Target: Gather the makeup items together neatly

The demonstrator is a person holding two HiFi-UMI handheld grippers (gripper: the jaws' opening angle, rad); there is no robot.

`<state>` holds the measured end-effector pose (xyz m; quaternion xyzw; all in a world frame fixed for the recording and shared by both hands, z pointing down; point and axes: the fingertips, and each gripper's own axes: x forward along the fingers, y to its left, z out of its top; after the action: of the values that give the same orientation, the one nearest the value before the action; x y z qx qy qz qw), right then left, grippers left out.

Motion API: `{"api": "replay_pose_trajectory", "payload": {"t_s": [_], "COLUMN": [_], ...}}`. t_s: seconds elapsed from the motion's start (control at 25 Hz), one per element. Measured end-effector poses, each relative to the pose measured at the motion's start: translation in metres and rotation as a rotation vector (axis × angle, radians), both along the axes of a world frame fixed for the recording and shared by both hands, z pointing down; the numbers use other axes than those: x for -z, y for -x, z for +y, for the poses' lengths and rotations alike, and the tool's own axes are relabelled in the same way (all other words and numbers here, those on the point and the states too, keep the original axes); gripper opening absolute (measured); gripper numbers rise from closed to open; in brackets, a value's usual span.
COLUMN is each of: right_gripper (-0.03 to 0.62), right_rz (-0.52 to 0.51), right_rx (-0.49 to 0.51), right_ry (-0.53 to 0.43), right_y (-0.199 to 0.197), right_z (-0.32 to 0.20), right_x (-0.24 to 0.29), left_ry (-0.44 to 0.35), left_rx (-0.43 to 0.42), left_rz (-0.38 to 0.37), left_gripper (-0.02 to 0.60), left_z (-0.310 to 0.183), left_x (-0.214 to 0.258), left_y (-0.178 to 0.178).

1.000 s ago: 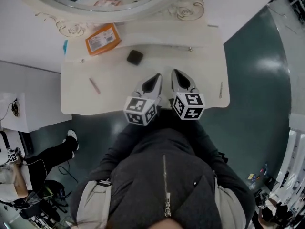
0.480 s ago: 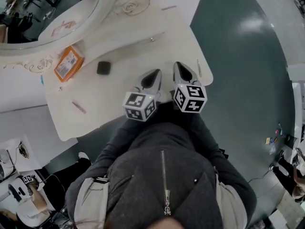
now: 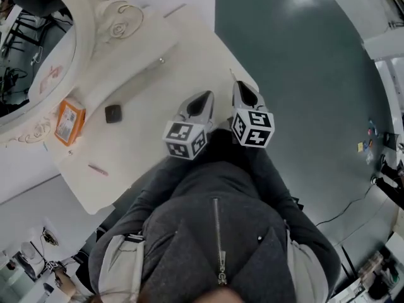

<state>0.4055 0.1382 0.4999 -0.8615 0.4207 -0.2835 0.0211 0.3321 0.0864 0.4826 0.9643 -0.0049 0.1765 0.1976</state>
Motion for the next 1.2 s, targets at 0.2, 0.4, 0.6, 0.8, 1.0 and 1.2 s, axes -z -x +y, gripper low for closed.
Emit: {"api": "replay_pose_trajectory", "payload": {"t_s": [0.2, 0.4, 0.6, 0.8, 1.0, 1.2], "right_gripper": [0.113, 0.163, 0.171, 0.153, 0.141, 0.132], "right_rz": [-0.031, -0.059, -0.073, -0.067, -0.030, -0.026], "right_rx": [0.004, 0.061, 0.095, 0.097, 0.110, 0.120], "right_ry": [0.075, 0.141, 0.187, 0.278, 0.344, 0.363], "right_y": [-0.012, -0.009, -0.006, -0.008, -0.007, -0.007], "right_z": [0.016, 0.015, 0.014, 0.013, 0.010, 0.010], "right_x": [-0.020, -0.036, -0.048, -0.062, -0.068, -0.068], "left_ry": [0.014, 0.031, 0.041, 0.043, 0.045, 0.048], "left_rx": [-0.024, -0.017, -0.007, 0.019, 0.049, 0.071], "left_rz": [-0.009, -0.034, -0.047, -0.058, -0.052, -0.046], "left_gripper": [0.011, 0.011, 0.011, 0.011, 0.011, 0.011], "left_z": [0.010, 0.009, 0.008, 0.001, -0.007, -0.010], "left_x": [-0.007, -0.016, -0.020, -0.023, -0.022, -0.020], "left_y": [-0.015, -0.018, -0.019, -0.014, -0.008, -0.005]}}
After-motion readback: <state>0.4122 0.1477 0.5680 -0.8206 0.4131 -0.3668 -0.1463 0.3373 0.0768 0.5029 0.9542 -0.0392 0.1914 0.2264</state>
